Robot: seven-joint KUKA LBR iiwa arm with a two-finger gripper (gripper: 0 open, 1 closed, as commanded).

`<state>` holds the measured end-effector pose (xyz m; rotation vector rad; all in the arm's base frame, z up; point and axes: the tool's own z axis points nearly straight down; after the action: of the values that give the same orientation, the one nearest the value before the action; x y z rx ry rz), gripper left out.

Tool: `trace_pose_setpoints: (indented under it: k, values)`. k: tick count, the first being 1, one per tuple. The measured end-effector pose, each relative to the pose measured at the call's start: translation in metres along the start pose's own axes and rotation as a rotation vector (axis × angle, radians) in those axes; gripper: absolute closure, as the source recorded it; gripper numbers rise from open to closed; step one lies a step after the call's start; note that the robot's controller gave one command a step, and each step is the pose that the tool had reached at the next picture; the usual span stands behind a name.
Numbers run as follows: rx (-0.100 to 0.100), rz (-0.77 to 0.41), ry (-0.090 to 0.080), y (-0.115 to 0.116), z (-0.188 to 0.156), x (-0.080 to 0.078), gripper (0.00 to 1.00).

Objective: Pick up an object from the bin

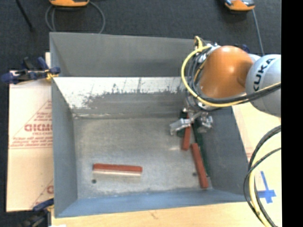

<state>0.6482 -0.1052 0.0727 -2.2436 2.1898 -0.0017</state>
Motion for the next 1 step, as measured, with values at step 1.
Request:
trace_pose_setpoints:
  k: [1]
  values:
    - [0.003,0.005,-0.008,-0.0014,-0.0026,-0.0043,1.0]
